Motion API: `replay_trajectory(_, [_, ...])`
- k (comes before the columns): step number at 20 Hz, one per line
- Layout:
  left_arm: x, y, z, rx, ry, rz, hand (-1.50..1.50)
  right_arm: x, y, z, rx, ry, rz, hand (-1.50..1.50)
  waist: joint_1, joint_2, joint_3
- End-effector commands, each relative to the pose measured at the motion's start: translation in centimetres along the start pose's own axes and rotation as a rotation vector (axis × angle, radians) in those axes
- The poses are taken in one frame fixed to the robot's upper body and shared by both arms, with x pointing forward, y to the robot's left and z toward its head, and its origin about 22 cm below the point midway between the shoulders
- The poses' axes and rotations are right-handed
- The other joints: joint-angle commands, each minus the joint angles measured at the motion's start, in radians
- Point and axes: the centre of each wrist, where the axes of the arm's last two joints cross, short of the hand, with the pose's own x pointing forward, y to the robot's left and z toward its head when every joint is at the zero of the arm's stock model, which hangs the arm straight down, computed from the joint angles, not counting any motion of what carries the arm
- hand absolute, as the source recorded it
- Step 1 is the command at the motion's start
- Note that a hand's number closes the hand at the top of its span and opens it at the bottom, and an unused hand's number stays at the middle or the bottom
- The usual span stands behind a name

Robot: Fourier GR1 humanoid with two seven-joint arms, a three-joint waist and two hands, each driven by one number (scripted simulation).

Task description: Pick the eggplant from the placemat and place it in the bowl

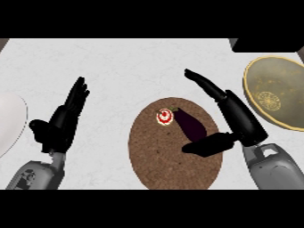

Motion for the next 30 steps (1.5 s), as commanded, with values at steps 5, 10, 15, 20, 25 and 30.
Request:
replay_trajectory(5, [1.5,-1.3,-0.3,-0.003,0.004,0.010,0.00,3.5,-2.8,-2.2,0.151,0.233,0.092,-1.50,0.003,0.000,0.001])
replay_trajectory(10, [0.2,0.1,-0.6,-0.010,0.017,-0.003,0.00,4.2,-0.6,-4.8,0.264,0.367,0.167,-1.50,0.008,0.003,0.000])
replay_trajectory(15, [0.6,-0.9,0.9,0.000,0.003,-0.003,0.00,1.3,0.5,-4.9,0.330,0.467,0.199,-1.50,0.010,0.002,0.001])
replay_trajectory(20, [0.4,-0.6,-1.1,0.011,-0.002,0.002,0.00,-0.8,0.3,-2.4,0.366,0.454,0.159,-1.50,0.002,0.003,0.001])
replay_trajectory(25, [0.3,-1.0,-0.5,-0.006,0.003,-0.005,0.00,-1.0,-1.6,-2.4,0.362,0.416,0.115,-1.50,0.003,0.003,0.001])
replay_trajectory(30, [0.6,-0.5,-0.5,0.003,-0.004,-0.007,0.00,-2.0,-1.7,-3.3,0.347,0.391,0.014,-1.50,0.005,0.003,0.001])
